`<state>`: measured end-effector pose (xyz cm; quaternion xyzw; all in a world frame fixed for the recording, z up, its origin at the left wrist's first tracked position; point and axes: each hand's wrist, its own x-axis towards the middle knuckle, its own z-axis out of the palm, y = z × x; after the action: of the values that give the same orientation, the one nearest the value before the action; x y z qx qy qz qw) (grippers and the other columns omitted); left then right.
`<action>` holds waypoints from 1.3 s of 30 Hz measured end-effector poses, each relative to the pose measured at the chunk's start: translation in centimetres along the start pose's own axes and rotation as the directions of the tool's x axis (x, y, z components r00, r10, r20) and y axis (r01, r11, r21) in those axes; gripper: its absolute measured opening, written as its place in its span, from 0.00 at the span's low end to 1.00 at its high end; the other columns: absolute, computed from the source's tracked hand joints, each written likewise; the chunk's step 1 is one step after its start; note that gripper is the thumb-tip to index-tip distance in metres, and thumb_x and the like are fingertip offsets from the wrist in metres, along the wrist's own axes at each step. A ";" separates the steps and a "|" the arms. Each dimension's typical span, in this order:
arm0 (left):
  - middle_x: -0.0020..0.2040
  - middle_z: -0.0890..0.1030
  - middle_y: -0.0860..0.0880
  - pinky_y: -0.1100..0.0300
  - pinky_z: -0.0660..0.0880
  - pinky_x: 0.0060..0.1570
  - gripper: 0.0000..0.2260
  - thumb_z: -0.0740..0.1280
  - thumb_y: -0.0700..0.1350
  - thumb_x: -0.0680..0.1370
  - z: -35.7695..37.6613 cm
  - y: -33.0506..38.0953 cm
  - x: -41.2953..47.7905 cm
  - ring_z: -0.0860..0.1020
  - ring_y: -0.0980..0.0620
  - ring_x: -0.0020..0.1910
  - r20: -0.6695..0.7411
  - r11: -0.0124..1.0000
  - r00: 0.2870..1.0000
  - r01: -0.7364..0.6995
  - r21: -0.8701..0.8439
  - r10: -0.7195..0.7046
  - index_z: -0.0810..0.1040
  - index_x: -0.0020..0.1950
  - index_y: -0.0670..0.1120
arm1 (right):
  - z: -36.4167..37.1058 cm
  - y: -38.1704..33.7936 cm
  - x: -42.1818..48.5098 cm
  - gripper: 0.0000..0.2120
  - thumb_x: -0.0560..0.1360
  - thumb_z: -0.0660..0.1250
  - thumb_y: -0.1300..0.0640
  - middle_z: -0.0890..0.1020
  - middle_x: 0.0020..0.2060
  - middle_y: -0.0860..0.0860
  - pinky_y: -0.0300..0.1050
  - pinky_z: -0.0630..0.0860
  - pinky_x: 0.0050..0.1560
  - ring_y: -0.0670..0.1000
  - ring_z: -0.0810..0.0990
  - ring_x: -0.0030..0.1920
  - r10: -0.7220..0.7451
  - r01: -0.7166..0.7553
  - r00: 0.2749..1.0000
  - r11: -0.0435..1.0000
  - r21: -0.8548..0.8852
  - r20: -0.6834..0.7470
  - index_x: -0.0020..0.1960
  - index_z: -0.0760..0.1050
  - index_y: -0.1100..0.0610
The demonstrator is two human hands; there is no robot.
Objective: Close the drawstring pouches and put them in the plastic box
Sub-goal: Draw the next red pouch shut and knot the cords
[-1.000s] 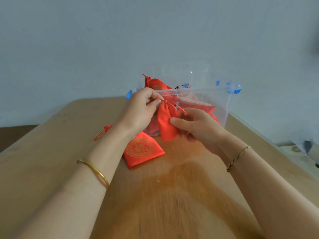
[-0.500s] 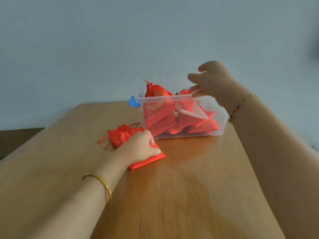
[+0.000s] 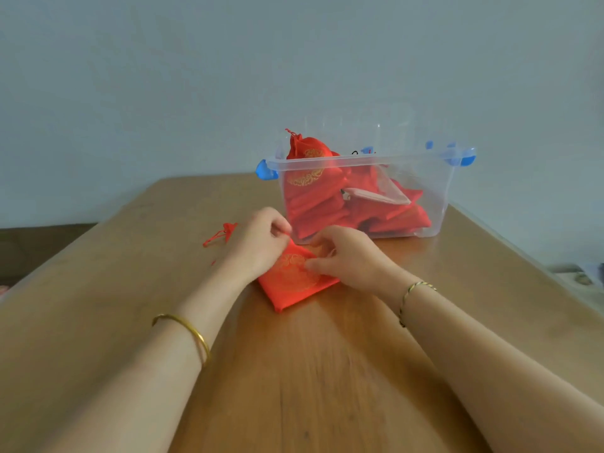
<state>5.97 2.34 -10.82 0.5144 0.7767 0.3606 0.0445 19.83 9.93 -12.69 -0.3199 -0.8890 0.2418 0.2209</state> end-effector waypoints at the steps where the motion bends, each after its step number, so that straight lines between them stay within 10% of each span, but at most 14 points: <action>1: 0.50 0.77 0.48 0.50 0.73 0.54 0.05 0.67 0.43 0.74 -0.2 -0.4 0.2 0.76 0.44 0.52 -0.101 0.980 0.995 0.031 0.197 -0.011 0.77 0.48 0.49 | 0.3 0.2 0.0 0.22 0.68 0.73 0.51 0.78 0.47 0.51 0.42 0.70 0.44 0.51 0.76 0.46 -0.009 0.010 1.000 0.999 -0.048 0.018 0.59 0.74 0.56; 4: 0.60 0.73 0.44 0.48 0.67 0.58 0.18 0.65 0.55 0.75 -0.2 -1.6 0.3 0.68 0.41 0.61 -0.094 0.819 0.987 0.161 0.551 -0.131 0.75 0.60 0.47 | 0.9 0.1 -0.1 0.24 0.67 0.74 0.54 0.78 0.50 0.54 0.48 0.73 0.53 0.54 0.76 0.51 -0.039 0.041 0.999 0.997 -0.067 0.021 0.60 0.73 0.56; 9: 0.61 0.71 0.47 0.50 0.63 0.59 0.12 0.68 0.51 0.74 0.0 -1.3 0.2 0.66 0.43 0.63 -0.146 0.889 0.988 0.103 0.446 -0.041 0.75 0.54 0.50 | 1.1 0.1 -0.3 0.22 0.66 0.73 0.57 0.76 0.44 0.50 0.48 0.73 0.52 0.52 0.75 0.48 -0.073 0.073 0.997 0.997 -0.021 -0.003 0.59 0.72 0.55; 15: 0.39 0.72 0.55 0.65 0.67 0.39 0.09 0.70 0.38 0.72 -1.9 0.8 -0.4 0.72 0.56 0.40 0.083 0.982 0.982 -0.165 -0.089 0.172 0.71 0.43 0.49 | -0.6 -0.2 -0.6 0.24 0.67 0.69 0.63 0.74 0.50 0.49 0.35 0.72 0.49 0.48 0.75 0.50 -0.016 0.067 0.976 0.971 0.228 -0.216 0.62 0.70 0.57; 21: 0.51 0.79 0.41 0.51 0.74 0.48 0.12 0.70 0.34 0.71 -1.9 3.1 -1.3 0.75 0.52 0.44 0.233 0.906 0.937 -0.155 -0.393 0.261 0.73 0.40 0.50 | -4.5 0.1 -1.8 0.18 0.71 0.59 0.72 0.78 0.43 0.51 0.31 0.73 0.33 0.43 0.76 0.36 0.086 0.031 0.987 0.726 0.687 -0.136 0.54 0.77 0.57; 28: 0.38 0.76 0.54 0.65 0.72 0.37 0.10 0.70 0.39 0.73 -0.4 2.0 -1.3 0.73 0.63 0.33 0.211 0.936 0.955 -0.131 -0.328 0.208 0.72 0.41 0.53 | -4.4 1.6 -1.5 0.08 0.76 0.63 0.64 0.78 0.32 0.48 0.30 0.70 0.29 0.38 0.73 0.27 0.072 -0.014 0.992 0.872 0.489 -0.100 0.46 0.80 0.57; 39: 0.53 0.77 0.49 0.58 0.73 0.47 0.16 0.70 0.48 0.73 0.1 0.4 -1.6 0.77 0.52 0.50 0.240 0.972 0.969 0.000 -0.236 0.059 0.70 0.58 0.51 | -4.2 2.1 -1.3 0.10 0.76 0.60 0.65 0.79 0.35 0.57 0.49 0.75 0.34 0.54 0.75 0.33 0.088 -0.027 0.979 0.950 0.313 -0.182 0.48 0.81 0.65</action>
<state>7.03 1.15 -11.12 0.5577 0.7095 0.3839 0.1954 24.02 11.68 -10.95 -0.3294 -0.8048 0.3518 0.3463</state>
